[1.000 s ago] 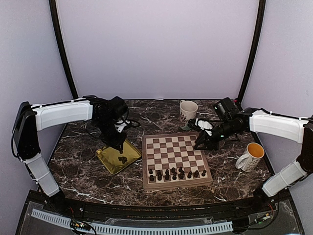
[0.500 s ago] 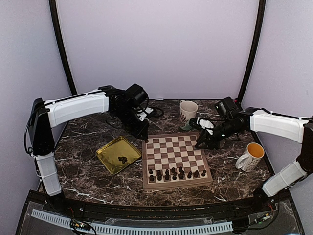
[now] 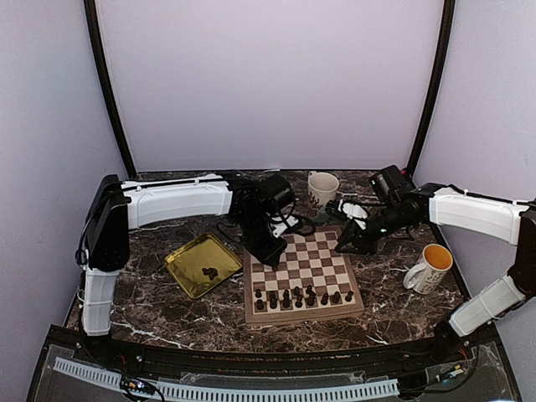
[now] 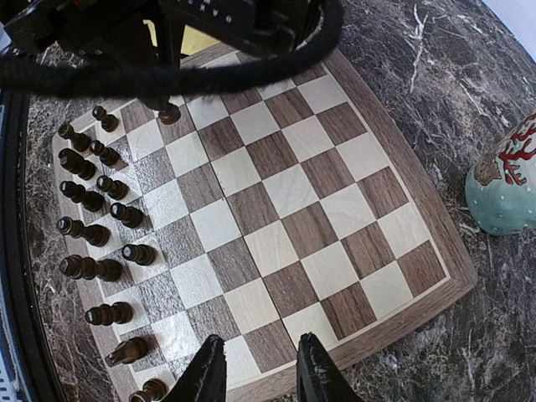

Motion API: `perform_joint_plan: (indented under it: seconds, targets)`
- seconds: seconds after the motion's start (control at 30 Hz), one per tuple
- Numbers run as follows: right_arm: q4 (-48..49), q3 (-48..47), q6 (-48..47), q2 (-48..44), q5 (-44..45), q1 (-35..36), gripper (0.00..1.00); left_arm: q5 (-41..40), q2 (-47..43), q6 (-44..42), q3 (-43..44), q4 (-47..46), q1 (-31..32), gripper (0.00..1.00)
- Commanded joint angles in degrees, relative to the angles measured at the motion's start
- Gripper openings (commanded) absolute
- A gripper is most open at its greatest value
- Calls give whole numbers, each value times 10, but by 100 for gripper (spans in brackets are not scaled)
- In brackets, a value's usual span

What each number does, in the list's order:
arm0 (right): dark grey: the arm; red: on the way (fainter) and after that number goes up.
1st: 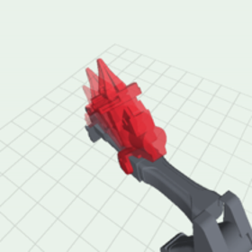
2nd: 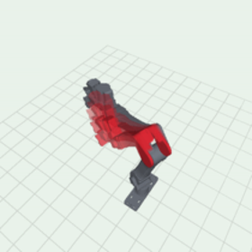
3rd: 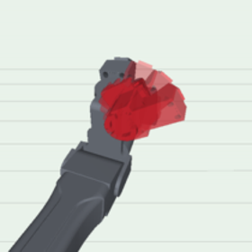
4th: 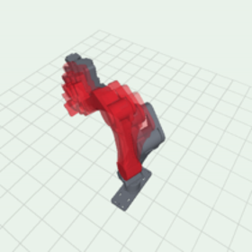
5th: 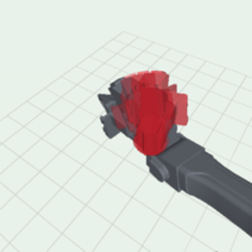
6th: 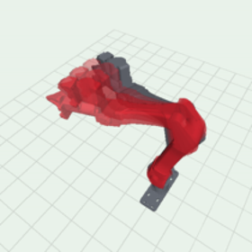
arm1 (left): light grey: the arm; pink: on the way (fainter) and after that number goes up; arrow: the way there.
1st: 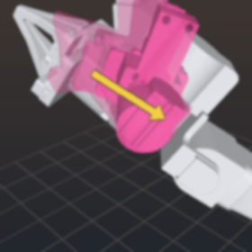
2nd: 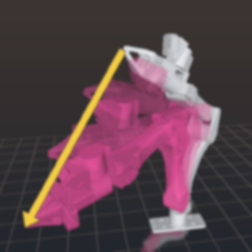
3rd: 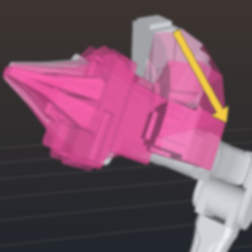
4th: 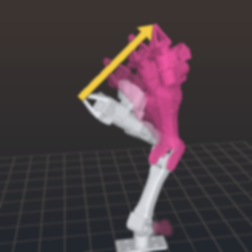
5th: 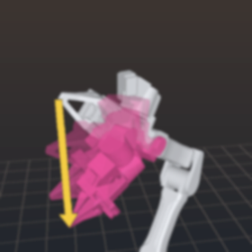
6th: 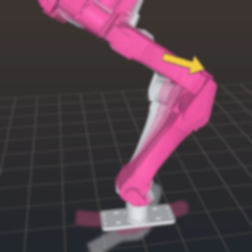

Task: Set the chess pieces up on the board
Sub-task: Place the pawn on the chessboard.

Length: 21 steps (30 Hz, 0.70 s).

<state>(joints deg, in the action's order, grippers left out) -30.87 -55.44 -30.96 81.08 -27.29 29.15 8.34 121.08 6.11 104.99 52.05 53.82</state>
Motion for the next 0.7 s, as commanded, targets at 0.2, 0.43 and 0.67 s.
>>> perform_joint_plan:
  seconds: [0.2,0.43,0.67]
  targets:
    - [-14,-1,-11,-11,-29,-6,30,-9,33,-10,11,22,19,7]
    - [-41,-34,-16,-16,-15,-6,31,-21,33,-19,40,52,19,23]
    - [-99,-124,-40,-5,16,-5,35,-72,-8,-50,72,65,7,37]
